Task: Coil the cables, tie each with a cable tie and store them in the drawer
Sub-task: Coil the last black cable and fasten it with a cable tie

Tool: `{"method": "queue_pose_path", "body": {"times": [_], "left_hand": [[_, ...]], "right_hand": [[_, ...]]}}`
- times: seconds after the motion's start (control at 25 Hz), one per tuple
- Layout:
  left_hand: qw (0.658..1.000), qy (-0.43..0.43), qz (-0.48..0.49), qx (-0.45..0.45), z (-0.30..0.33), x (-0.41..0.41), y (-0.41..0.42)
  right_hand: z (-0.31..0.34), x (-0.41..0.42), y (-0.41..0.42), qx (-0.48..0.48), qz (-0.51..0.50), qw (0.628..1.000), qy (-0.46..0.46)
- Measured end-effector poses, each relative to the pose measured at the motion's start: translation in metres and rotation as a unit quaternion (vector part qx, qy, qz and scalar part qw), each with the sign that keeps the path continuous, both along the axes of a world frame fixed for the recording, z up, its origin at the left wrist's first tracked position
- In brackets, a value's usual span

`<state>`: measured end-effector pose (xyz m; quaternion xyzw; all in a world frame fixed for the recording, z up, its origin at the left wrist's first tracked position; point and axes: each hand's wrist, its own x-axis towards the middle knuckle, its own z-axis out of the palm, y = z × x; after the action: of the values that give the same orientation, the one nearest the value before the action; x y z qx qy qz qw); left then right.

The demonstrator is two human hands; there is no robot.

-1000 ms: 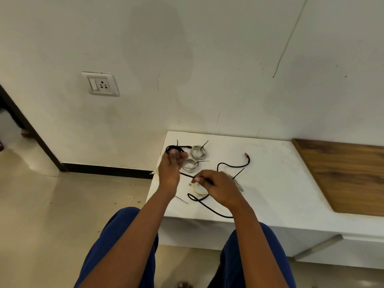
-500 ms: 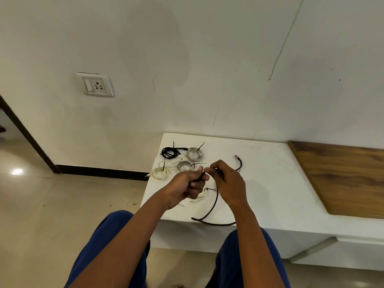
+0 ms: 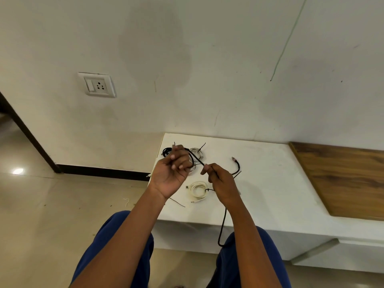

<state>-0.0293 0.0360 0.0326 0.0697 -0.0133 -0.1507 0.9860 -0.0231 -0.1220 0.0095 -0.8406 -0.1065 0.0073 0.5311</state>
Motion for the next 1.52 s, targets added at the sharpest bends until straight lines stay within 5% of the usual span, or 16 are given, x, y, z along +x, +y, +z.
{"method": "queue_pose_path", "body": {"times": [0.2, 0.44, 0.64, 0.8, 0.96, 1.04, 1.28, 1.52], "left_hand": [[0.969, 0.088, 0.215, 0.079, -0.007, 0.014, 0.013], [0.869, 0.166, 0.343, 0.316, -0.025, 0.023, 0.018], [0.770, 0.140, 0.329, 0.528, -0.038, 0.021, 0.007], [0.668, 0.018, 0.197, 0.718, -0.049, 0.007, -0.010], [0.703, -0.055, 0.094, 0.703, -0.039, -0.004, -0.026], [0.746, -0.054, 0.042, 0.662, -0.034, -0.006, -0.027], [0.933, -0.021, -0.127, 0.337, -0.018, -0.009, -0.025], [0.988, -0.026, -0.111, 0.108, -0.009, -0.005, -0.014]], "right_hand": [[0.001, -0.001, 0.001, -0.056, 0.073, 0.995, 0.044], [0.003, -0.002, -0.007, -0.160, 0.129, 0.977, 0.061], [0.008, -0.007, -0.009, -0.182, 0.174, 0.967, 0.043], [0.011, -0.008, -0.006, -0.111, 0.139, 0.984, 0.022], [0.008, -0.004, -0.014, -0.100, 0.010, 0.994, -0.030], [0.006, -0.003, -0.016, -0.113, -0.043, 0.992, -0.048], [0.005, 0.002, -0.015, -0.128, -0.094, 0.987, -0.040], [0.005, 0.002, -0.007, -0.087, -0.053, 0.994, -0.037]]}}
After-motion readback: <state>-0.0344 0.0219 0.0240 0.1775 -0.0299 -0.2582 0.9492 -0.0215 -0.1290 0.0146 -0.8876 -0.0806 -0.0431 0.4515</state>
